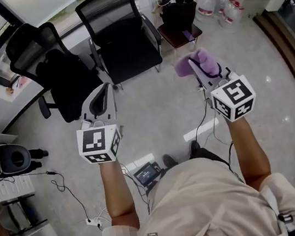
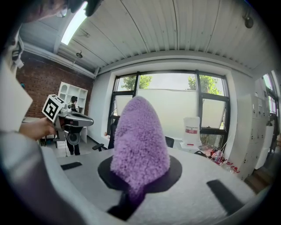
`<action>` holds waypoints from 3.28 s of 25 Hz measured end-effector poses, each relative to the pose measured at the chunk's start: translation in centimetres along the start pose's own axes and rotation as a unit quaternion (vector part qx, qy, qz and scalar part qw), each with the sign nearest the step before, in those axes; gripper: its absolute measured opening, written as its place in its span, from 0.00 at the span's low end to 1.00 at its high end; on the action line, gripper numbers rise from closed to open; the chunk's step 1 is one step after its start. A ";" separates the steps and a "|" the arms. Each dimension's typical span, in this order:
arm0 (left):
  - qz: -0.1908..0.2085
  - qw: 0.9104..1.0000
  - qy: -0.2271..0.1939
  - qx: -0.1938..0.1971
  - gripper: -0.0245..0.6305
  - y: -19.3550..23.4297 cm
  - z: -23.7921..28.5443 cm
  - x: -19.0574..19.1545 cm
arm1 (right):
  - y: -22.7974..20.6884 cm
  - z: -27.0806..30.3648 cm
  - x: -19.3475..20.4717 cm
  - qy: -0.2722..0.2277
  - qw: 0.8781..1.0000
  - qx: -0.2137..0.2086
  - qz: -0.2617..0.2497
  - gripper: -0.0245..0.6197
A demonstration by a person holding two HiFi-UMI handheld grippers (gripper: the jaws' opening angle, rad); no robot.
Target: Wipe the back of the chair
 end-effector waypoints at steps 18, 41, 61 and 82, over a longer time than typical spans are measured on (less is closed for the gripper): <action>0.001 0.999 0.018 -0.027 0.05 3.7 3.5 1.1 | -3.4 6.7 0.3 -0.027 0.999 -0.018 0.017 0.07; 0.023 0.994 0.053 -0.097 0.05 9.3 30.6 -1.6 | -23.9 30.4 5.1 -0.046 0.992 -0.109 0.053 0.07; 0.046 0.994 0.010 -0.095 0.05 19.4 42.0 -4.1 | -29.4 41.1 3.5 -0.048 0.995 -0.084 0.021 0.07; 0.043 0.995 0.007 -0.091 0.05 35.3 53.8 -1.8 | -30.7 60.7 4.3 -0.020 0.998 -0.058 0.031 0.07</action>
Point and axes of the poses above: the fingertips, and each gripper's own axes: z forward along the fingers, y to its left, x out of its underside, the point moved 5 cm from there along -z, backward along the fingers, and after that the axes turned 9 degrees about -z, right-handed, at the moved point
